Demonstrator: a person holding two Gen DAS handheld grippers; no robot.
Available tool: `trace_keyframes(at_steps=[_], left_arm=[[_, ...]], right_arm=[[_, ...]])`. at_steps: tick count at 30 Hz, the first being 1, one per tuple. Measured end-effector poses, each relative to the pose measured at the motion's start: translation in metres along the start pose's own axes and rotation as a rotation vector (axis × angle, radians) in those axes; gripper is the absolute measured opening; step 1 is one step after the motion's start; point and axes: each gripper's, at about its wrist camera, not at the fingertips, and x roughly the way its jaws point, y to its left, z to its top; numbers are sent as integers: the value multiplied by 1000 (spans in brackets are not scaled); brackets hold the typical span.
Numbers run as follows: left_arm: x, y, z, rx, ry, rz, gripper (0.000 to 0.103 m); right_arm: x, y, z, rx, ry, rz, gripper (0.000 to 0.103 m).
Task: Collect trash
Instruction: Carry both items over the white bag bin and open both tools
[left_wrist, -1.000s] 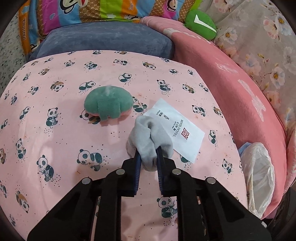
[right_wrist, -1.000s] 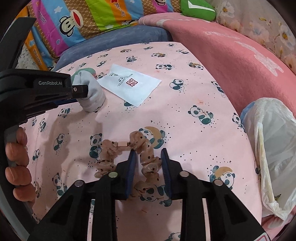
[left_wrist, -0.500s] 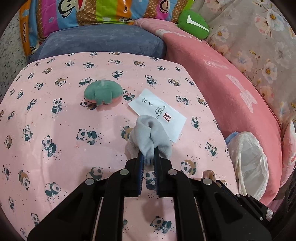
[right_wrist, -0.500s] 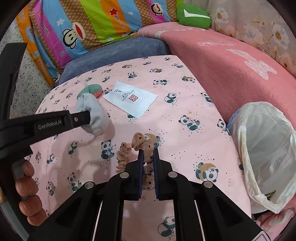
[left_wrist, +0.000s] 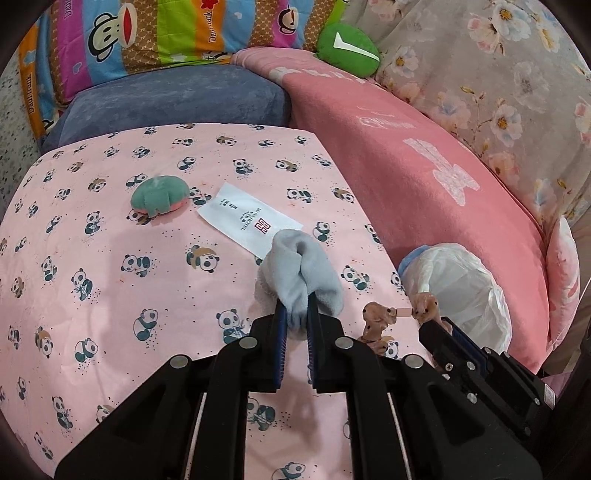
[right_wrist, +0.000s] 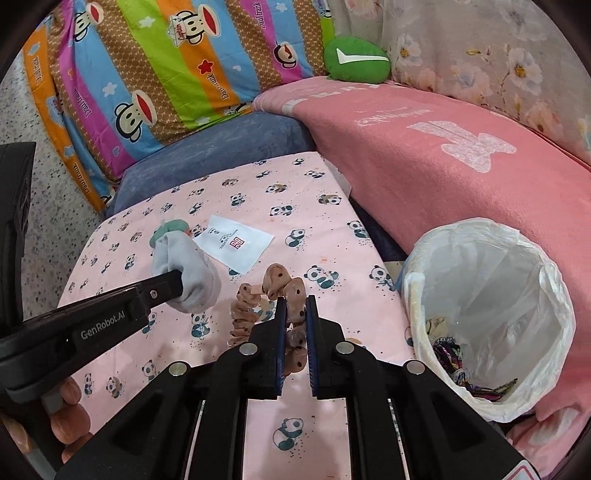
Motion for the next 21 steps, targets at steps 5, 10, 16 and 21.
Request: trace_keyframes(at_steps=[5,10,16,21], left_arm=[[-3,-26,-3,44,1,-21,9],[-3,-53,-5,89,5,-44,9],[0,-88,-8,144,15,-80,9],[5,-119,-10,194,29,-115,9]], right_arm=[[-13,-24,2,40,-30,-17,9],[-26,-52,4,90,-57,-39,9],[-39,-87,3,155,-83,-68,9],[-47,-118,0,214,-99,-95,9]])
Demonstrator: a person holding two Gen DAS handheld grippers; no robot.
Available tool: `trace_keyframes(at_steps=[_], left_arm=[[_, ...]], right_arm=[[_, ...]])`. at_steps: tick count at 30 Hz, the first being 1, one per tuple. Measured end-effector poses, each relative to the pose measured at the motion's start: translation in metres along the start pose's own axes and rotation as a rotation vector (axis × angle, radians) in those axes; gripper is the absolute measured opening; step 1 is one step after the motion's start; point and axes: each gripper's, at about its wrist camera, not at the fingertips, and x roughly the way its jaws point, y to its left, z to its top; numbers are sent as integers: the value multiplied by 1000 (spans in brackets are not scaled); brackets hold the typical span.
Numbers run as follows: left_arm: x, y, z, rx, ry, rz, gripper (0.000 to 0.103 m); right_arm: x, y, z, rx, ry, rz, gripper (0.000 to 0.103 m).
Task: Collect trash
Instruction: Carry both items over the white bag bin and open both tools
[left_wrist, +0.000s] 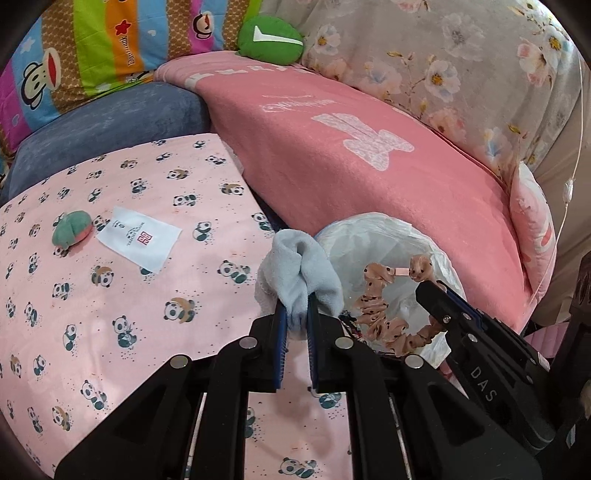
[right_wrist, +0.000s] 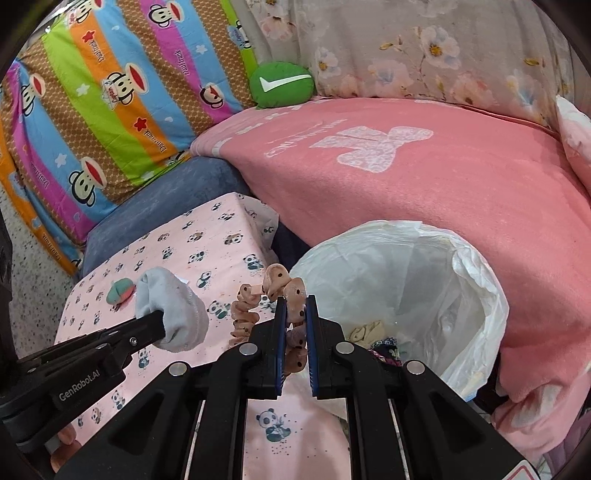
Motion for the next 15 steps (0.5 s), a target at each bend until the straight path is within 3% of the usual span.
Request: trace_keyframes(at_steps=[15], left_arm=[[36,-75,0,110,79,-126,10]], right_arm=[[-4,-78,-3,143,-9,-77,10]])
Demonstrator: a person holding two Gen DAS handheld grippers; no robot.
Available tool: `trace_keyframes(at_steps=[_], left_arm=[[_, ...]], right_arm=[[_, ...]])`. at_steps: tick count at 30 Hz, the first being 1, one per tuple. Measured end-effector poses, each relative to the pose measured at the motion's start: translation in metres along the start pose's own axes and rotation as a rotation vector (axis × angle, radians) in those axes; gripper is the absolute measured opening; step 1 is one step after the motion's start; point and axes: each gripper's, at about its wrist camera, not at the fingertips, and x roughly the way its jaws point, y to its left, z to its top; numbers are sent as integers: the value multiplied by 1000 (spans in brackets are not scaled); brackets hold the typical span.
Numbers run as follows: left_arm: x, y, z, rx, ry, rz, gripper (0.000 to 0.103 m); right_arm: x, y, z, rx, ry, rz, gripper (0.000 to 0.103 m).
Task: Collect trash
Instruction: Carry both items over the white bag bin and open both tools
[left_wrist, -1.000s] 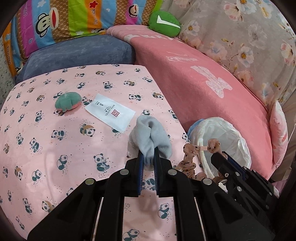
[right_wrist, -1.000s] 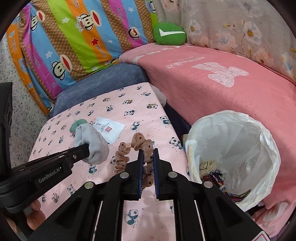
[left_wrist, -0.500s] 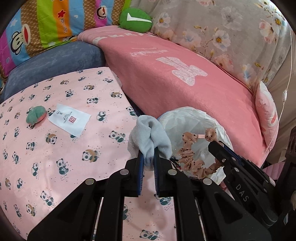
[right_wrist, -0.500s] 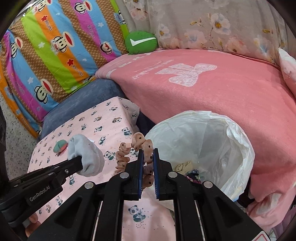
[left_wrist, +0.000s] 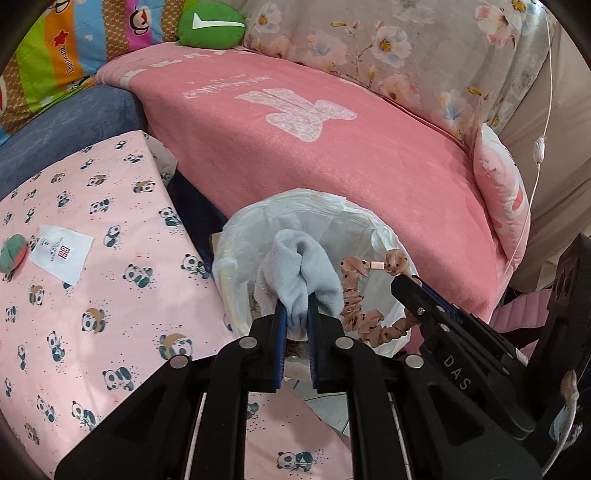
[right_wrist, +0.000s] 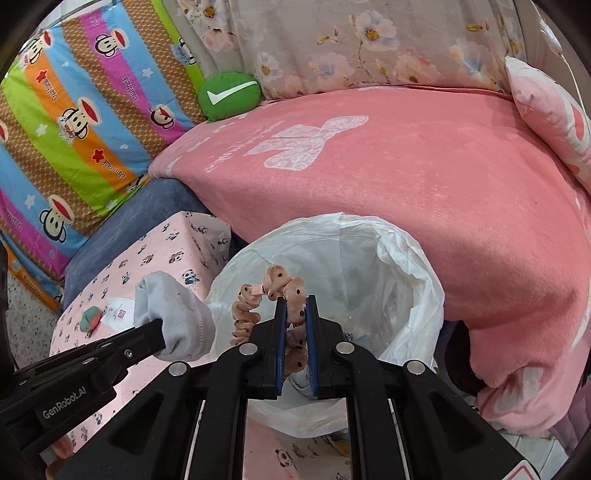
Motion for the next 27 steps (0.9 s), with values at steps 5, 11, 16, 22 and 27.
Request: trace_keyframes(at_steps=[5,11,16,22,27], left_arm=[[16,-14,2,20,29,-27,11],[25,-23,4,35,28,-30,16],[20,-21,7,26,-6,12,50],[18,-11,7,16,-6,36,50],[13,0,4,-1,-10,50,50]], right_arm=[[4,-14,1,25,3,-13,10],[7,-26,2,47,1,-25,10],[9,-30,5,62,-3,-34,16],[11,-23,6,54,-8,-38,21],[13,-14,4,38,0,-32,21]])
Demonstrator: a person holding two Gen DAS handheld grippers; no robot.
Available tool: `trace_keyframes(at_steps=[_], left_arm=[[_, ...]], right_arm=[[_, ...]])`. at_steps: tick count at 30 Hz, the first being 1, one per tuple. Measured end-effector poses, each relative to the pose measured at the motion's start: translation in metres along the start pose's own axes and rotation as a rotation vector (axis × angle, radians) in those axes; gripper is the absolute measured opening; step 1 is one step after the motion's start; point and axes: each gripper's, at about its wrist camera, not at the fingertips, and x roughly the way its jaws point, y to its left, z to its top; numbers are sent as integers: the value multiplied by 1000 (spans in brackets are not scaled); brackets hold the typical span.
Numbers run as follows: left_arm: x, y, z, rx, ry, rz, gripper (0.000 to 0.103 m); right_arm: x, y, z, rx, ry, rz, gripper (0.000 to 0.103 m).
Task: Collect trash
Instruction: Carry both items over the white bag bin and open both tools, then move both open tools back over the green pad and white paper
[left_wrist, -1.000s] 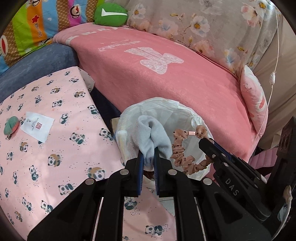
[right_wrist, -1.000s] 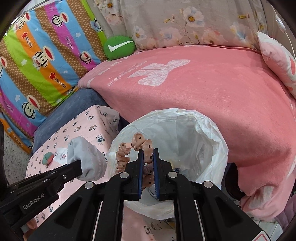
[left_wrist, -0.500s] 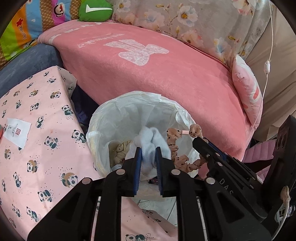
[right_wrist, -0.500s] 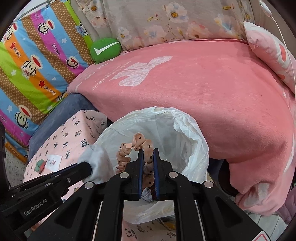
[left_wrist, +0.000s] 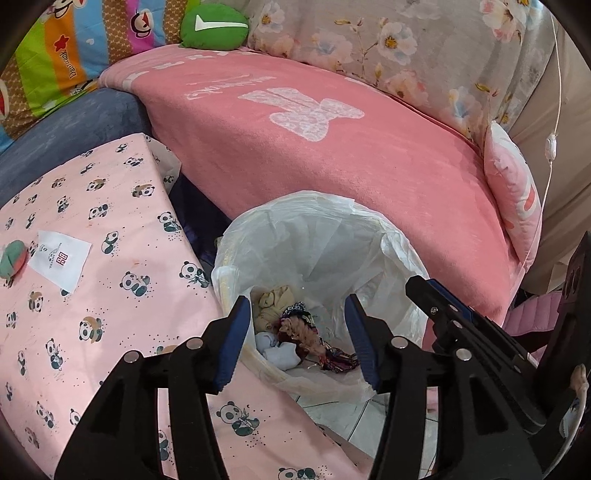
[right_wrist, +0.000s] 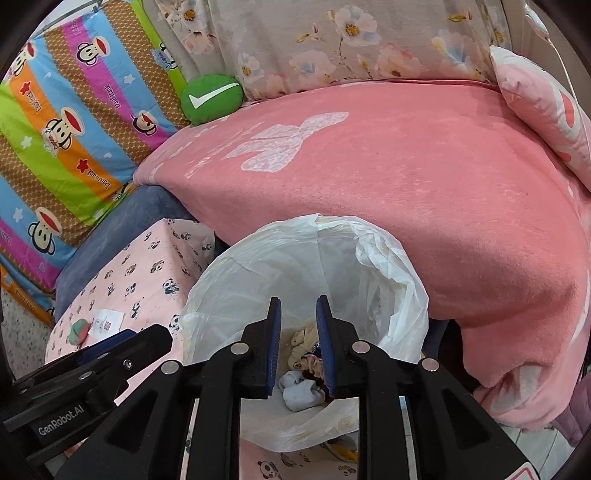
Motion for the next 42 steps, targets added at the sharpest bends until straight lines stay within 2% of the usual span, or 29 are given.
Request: trace_keyframes(at_steps=[8,11,21,42], left_arm=[[-9,21,-5,-38,-8,15,50],[-14,30,-8,-54,-14,22,50],[-31,71,-17,-131,-28,49,50],[-82,191,-47,-344,-88,156,51]], right_arm=[[0,21,-5,-40,12,10,22],[-2,29,-7,-55,11,13,27],[-4,68,-13,-129,21,37,27],[-1,173,-43,-307,65,116,27]])
